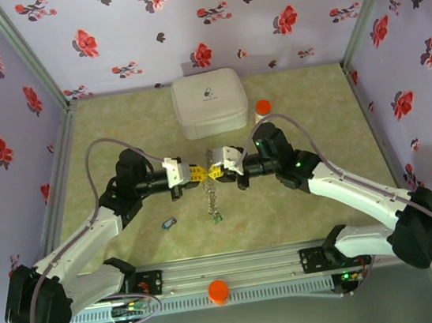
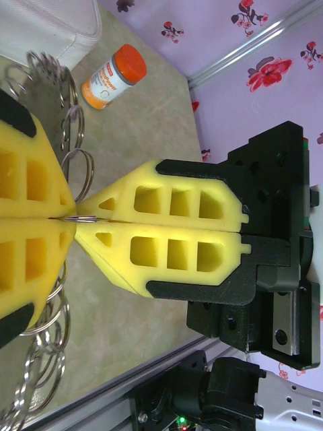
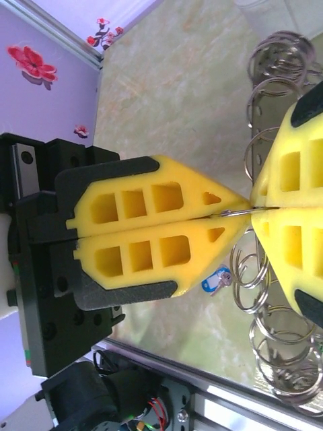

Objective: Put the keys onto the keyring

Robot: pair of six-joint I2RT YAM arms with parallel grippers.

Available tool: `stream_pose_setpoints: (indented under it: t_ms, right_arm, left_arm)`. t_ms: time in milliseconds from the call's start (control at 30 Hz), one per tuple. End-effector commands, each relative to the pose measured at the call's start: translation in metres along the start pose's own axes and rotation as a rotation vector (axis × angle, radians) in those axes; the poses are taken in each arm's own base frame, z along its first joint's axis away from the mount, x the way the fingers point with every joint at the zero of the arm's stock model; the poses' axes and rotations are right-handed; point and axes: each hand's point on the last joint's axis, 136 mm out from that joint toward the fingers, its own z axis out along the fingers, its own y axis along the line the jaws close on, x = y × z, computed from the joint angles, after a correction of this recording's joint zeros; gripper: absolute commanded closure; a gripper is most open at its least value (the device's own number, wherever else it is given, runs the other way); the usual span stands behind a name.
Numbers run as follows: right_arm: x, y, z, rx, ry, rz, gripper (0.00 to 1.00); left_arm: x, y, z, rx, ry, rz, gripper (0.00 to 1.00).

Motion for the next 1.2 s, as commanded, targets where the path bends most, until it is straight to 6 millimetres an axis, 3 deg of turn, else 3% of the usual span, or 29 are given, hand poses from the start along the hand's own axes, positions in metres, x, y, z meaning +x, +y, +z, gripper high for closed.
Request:
stream_pose_setpoints:
  t_ms: [0, 67, 233, 700, 1033, 1167]
  right_arm:
    - [-0.016, 0.000, 0.002, -0.013, -0.025, -0.024, 1.00]
    - [-0.014, 0.003, -0.001, -0.040, 0.017, -0.028, 1.00]
    - [-0.003, 0.006, -0.005, -0.070, 0.135, -0.048, 1.00]
    - [-0.006, 0.007, 0.001, -0.110, 0.212, -0.060, 1.00]
    - [-0.007, 0.009, 0.005, -0.123, 0.205, -0.051, 1.00]
    - [-0.004, 0.007, 0.002, -0.104, 0.208, -0.043, 1.00]
  left_arm:
    - [-0.016, 0.001, -0.003, -0.017, -0.042, 0.043, 0.83]
    - [-0.009, -0.002, -0.004, -0.012, -0.008, 0.038, 0.77]
    - [0.006, -0.007, -0.005, 0.005, 0.078, 0.023, 0.77]
    - [0.006, -0.010, 0.004, 0.037, 0.110, 0.038, 0.81]
    - [0.003, -0.011, 0.003, 0.036, 0.106, 0.055, 0.99]
    - [0.003, -0.007, 0.000, 0.001, 0.115, 0.069, 1.00]
